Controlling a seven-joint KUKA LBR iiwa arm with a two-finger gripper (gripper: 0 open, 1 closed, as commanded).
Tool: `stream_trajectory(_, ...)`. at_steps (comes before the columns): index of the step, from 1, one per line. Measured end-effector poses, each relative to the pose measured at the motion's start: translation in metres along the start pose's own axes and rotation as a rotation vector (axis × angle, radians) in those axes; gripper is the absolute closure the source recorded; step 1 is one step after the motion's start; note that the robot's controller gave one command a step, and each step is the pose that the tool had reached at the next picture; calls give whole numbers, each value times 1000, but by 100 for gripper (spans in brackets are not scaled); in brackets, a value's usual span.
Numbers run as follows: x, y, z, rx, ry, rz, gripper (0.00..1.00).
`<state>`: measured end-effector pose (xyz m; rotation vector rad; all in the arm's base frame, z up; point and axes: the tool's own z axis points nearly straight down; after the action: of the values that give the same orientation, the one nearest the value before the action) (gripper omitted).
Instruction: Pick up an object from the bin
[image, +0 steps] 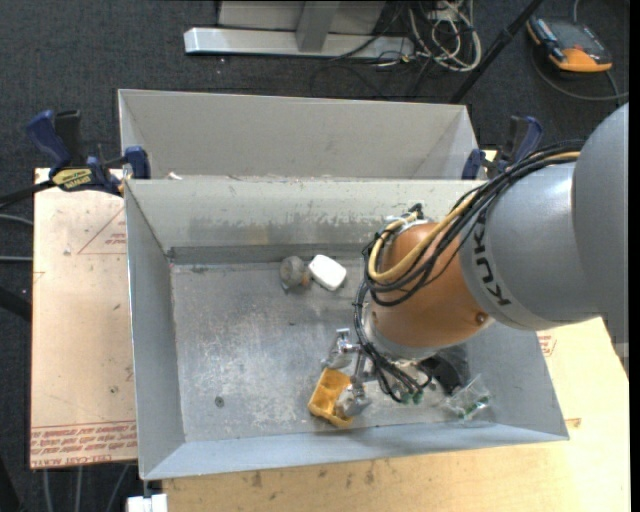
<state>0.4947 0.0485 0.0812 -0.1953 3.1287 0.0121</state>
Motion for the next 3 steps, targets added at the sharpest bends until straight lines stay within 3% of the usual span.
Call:
stream_trajectory(1, 0, 0, 0, 0, 0, 0, 100)
stream_trajectory(2, 0, -7, -112, 6, 6, -77, 100)
stream_trajectory(3, 0, -7, -112, 6, 6, -77, 100)
